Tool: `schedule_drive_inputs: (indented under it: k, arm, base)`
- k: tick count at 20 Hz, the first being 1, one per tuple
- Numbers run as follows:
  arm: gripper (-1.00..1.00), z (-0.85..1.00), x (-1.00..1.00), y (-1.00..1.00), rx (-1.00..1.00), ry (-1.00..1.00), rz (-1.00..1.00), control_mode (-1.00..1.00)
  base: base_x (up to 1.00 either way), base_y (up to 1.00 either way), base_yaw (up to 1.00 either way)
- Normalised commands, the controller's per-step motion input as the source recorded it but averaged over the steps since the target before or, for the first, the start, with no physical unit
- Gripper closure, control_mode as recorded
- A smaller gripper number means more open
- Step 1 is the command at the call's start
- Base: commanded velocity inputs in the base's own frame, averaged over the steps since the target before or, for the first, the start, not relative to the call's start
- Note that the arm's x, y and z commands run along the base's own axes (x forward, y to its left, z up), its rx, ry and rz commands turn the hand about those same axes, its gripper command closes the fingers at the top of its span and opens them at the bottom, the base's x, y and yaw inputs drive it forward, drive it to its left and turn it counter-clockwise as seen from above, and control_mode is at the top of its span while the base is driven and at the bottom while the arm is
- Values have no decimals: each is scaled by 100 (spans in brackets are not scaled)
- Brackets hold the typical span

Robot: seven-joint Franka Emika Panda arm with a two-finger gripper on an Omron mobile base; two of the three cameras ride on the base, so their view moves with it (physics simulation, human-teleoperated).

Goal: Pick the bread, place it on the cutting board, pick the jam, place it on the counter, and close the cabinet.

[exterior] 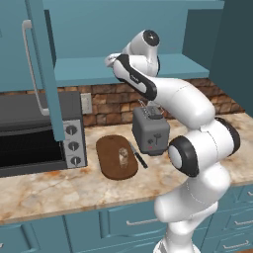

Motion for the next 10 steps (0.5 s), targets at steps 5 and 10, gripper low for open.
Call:
schedule_drive_inputs:
  k: [5,10]
  arm:
    - [-100,0,15,2,0,0,0,-100]
    - [-100,-2,13,6,0,0,0,-100]
  base:
    - [0,0,0]
    - [0,0,0]
